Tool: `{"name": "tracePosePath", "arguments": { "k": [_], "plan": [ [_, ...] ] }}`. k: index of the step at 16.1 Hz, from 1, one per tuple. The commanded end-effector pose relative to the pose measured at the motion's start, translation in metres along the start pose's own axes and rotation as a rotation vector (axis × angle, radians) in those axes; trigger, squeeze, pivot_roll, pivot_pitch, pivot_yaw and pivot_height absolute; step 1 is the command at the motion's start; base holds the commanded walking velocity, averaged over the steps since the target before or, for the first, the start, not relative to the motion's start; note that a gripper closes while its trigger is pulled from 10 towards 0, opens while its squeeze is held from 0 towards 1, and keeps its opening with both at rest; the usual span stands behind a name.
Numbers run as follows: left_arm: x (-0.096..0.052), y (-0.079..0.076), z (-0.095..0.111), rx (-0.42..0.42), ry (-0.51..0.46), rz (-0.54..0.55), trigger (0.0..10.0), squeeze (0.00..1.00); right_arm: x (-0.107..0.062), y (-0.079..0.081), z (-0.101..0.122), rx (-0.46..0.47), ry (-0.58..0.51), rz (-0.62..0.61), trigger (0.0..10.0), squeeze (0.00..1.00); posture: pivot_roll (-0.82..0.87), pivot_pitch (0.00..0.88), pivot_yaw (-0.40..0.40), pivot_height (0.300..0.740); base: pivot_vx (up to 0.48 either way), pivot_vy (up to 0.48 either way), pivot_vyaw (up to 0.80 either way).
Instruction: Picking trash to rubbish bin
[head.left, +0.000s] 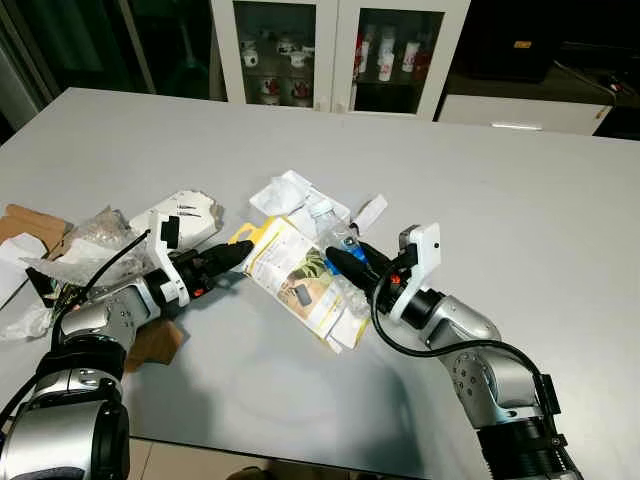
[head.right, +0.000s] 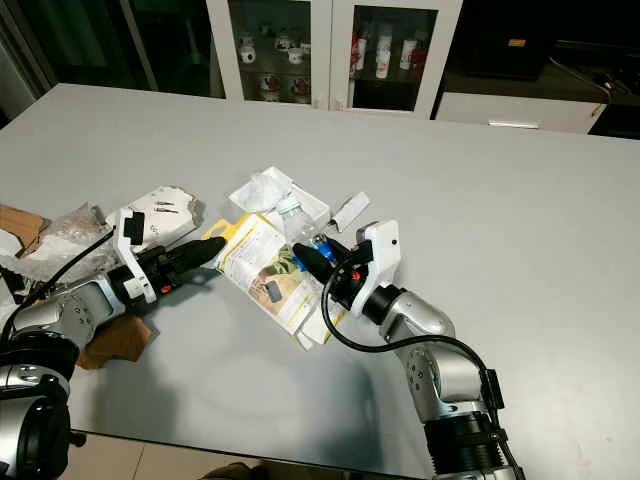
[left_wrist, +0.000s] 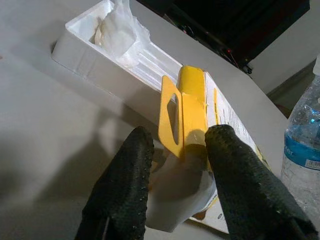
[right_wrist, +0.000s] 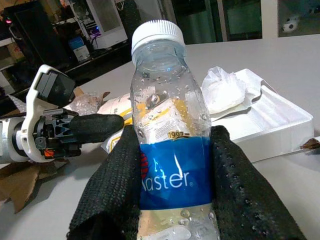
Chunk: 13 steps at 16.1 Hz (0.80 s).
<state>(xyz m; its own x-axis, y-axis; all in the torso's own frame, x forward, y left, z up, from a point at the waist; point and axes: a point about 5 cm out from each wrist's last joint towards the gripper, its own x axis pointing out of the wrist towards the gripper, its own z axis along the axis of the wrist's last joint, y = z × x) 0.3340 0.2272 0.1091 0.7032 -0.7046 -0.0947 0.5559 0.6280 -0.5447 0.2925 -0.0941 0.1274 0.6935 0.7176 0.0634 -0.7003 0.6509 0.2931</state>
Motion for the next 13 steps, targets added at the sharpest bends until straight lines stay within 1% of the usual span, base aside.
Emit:
{"name": "tracePosePath", "arguments": {
  "k": [1,13],
  "plan": [
    [0.0017,-0.0034,0.0072,0.028,-0.015,-0.03,0.0,0.0,0.0017,0.0001,0.0028,-0.001,-0.009,0.004,10.0,0.0,0.02,0.065,0.005,0.74,0.0,0.0,0.0],
    [0.003,-0.0056,0.0074,0.033,-0.029,-0.047,0.0,0.0,0.0021,0.0008,0.002,-0.001,-0.005,0.008,10.0,0.0,0.02,0.063,0.003,0.74,0.0,0.0,0.0]
  ]
}}
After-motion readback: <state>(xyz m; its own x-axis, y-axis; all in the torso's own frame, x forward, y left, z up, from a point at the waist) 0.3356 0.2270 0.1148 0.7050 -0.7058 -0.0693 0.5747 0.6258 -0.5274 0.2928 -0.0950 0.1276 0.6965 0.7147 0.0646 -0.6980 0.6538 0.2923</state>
